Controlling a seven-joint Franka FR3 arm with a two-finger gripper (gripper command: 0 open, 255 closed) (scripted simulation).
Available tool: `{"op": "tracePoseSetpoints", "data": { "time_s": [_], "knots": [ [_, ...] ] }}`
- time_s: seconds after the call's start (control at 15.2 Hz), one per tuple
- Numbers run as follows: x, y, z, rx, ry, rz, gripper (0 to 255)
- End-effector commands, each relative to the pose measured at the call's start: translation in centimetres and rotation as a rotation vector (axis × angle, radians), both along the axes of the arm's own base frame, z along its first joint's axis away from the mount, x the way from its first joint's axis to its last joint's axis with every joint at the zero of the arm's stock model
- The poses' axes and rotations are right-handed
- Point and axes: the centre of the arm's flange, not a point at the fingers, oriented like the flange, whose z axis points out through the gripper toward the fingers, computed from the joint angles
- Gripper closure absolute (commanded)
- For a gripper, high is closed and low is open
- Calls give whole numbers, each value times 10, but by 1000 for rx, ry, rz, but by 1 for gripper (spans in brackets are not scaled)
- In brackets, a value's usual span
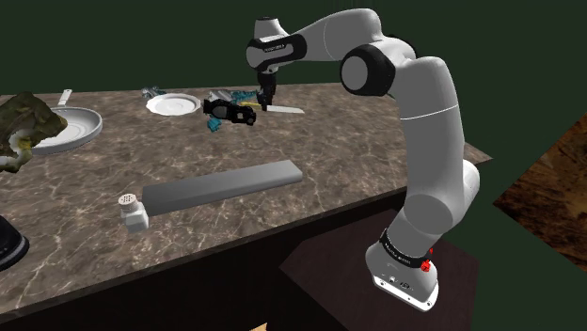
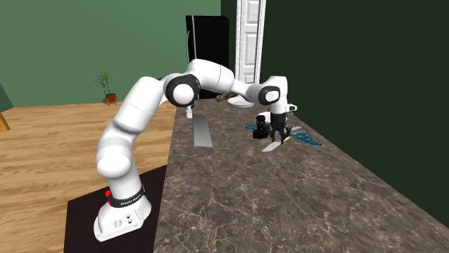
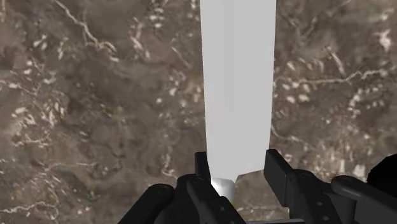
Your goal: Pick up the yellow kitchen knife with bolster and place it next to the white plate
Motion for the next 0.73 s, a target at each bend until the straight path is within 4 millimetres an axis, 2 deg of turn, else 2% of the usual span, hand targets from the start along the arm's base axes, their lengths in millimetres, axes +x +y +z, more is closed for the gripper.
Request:
{"op": "tracePoseSetpoints", "data": {
  "time_s": [0.0, 0.07, 0.53, 0.59, 0.66],
  "knots": [
    [-1, 0, -11, 0, -2, 1, 255],
    [-1, 0, -17, 0, -2, 1, 255],
    [-1, 0, -17, 0, -2, 1, 255],
    [-1, 0, -17, 0, -2, 1, 0],
    [-1, 0, -17, 0, -2, 1, 0]
  ]
}}
